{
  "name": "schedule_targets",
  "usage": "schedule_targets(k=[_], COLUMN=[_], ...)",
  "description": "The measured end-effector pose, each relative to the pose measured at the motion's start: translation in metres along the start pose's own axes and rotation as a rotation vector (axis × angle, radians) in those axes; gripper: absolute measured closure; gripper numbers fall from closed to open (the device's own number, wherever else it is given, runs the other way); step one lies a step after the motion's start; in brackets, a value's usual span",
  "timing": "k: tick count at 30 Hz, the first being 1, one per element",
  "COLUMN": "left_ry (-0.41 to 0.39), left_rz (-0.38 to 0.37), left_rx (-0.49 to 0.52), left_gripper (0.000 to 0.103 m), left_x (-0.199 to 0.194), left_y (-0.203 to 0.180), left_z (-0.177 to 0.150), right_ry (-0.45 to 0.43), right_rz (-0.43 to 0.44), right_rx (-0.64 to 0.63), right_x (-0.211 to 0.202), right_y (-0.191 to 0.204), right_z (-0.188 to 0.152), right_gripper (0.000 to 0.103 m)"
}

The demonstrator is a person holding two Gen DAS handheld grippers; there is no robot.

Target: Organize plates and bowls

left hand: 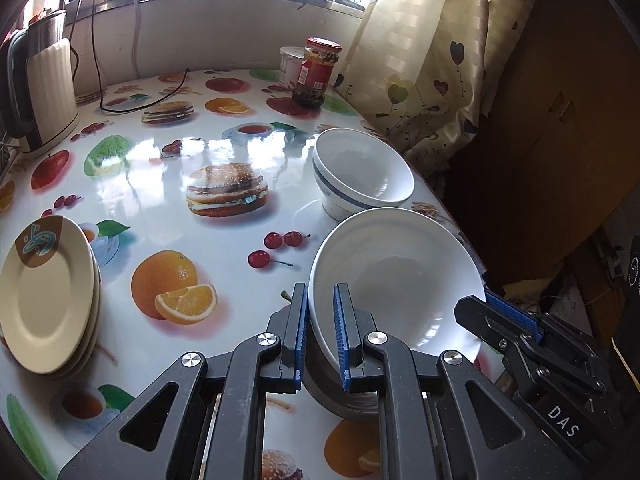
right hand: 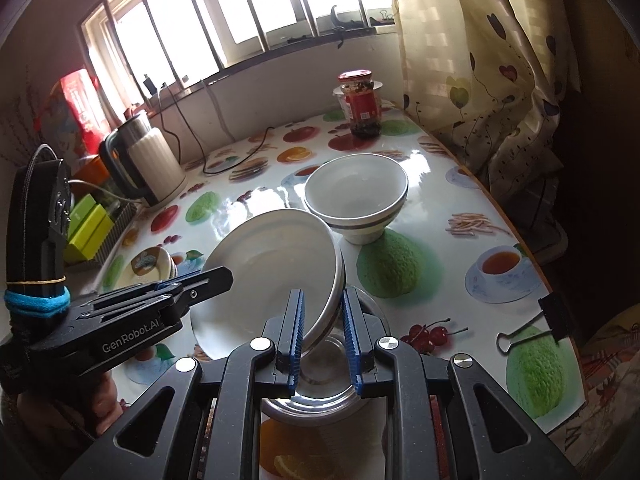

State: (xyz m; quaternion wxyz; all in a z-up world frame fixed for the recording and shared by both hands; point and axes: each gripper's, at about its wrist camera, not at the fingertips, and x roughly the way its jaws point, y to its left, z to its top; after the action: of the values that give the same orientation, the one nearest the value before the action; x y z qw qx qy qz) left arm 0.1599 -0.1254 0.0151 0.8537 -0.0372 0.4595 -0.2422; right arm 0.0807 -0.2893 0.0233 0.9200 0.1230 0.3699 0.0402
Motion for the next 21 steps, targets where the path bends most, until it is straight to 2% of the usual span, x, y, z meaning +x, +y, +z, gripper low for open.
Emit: schedule_targets(k=[21], left_ry=[0.063], left_rz=[0.039], left_rx=[0.018], left_gripper=[0.09], left_x=[0.018], left_y=[-0.007], left_z=[-0.015], right_ry=[0.065], right_rz=[-0.004], right_rx=[0.048], right_x=[0.014], right_y=[-0.019], right_z=[-0.027], right_gripper=[0.083])
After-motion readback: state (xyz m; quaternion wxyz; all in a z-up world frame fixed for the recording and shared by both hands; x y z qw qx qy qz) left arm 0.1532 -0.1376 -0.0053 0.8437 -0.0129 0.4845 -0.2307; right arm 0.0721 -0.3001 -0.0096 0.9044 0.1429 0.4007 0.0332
